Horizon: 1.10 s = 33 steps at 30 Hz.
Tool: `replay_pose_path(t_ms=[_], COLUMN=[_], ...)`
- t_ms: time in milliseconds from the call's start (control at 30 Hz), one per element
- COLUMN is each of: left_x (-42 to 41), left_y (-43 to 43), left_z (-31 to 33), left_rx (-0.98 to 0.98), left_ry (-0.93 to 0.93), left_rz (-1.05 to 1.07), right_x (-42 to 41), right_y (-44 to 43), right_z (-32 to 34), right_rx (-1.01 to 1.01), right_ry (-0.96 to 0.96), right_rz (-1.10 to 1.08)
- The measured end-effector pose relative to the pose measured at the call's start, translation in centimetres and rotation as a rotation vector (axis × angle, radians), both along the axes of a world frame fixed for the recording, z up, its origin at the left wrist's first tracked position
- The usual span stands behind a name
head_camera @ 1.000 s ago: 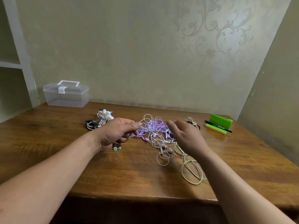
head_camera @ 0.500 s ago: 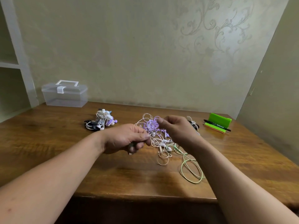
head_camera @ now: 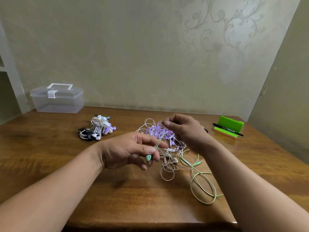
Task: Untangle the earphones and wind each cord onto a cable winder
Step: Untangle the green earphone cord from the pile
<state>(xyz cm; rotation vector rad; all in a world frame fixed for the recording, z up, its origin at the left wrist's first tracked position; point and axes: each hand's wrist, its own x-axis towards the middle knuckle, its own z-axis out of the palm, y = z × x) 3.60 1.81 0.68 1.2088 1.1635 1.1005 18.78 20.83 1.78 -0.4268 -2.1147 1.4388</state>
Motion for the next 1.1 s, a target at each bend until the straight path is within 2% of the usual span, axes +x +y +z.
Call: replay_pose_path(t_ms=[167,300,400,567,667,733,933,1100], left_x=[-1.0,-2.3,-2.4,-3.2,-3.4,-3.2,-1.6,-1.4], left_y=[3.5,5.4,6.5,7.8,7.3,6.9,5.6,4.9], left_z=[-0.5,-1.4,-2.0,-3.0,-3.1,-3.0,-1.7,-1.2], left_rx=[0.202,0.265,0.277,0.342,0.321,0.305,0.268,0.191], left_ry=[-0.174,-0.212,-0.146,0.299,0.487,0.527,0.534,0.447], left_rz=[0.166,0.260,0.412,0.561,0.547,0.523,0.268,0.132], right_x=[-2.0,-3.3,-3.6,-3.4,-2.5,-2.0,-0.7,-0.5], right_y=[1.4,1.6,1.1,-0.3,-0.5,-0.1,0.3,1.4], right_z=[-1.5,-3.5,-4.2,-3.4,-2.3,-1.9,-1.5,-1.4], right_rx=[-0.104,-0.028,0.077,0.413,0.466,0.435,0.426,0.240], right_ry=[0.058,0.026,-0.025,-0.084,-0.057,-0.014,0.035,0.106], right_rz=[-0.008,-0.025,-0.061,-0.179,-0.174,-0.178,-0.106,-0.028])
